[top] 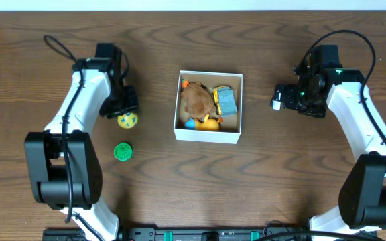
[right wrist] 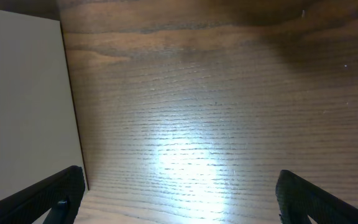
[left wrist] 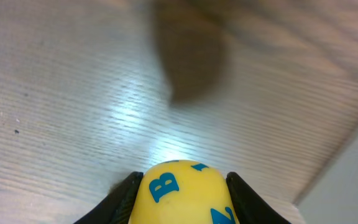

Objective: Pack container
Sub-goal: 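Carry the ball over the box and release it inside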

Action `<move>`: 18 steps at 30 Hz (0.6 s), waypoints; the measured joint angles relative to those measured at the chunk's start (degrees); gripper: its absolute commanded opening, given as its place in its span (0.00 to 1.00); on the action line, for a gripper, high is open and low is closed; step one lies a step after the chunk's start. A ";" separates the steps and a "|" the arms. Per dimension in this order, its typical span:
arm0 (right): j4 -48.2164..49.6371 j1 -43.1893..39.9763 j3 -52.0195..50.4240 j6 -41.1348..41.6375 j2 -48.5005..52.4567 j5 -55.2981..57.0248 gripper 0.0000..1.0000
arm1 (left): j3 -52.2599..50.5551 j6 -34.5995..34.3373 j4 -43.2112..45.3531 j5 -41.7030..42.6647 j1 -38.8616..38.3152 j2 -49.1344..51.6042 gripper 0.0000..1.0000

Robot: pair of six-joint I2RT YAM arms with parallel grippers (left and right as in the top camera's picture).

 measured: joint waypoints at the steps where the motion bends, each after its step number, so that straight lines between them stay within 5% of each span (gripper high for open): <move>1: -0.02 0.00 0.00 0.00 0.00 0.00 0.99 | 1.42 0.20 -1.20 -0.02 -1.05 -0.17 0.06; 18: -0.26 0.00 0.00 0.00 0.00 0.00 0.99 | 12.98 3.91 -0.42 -0.39 -23.76 -2.86 0.06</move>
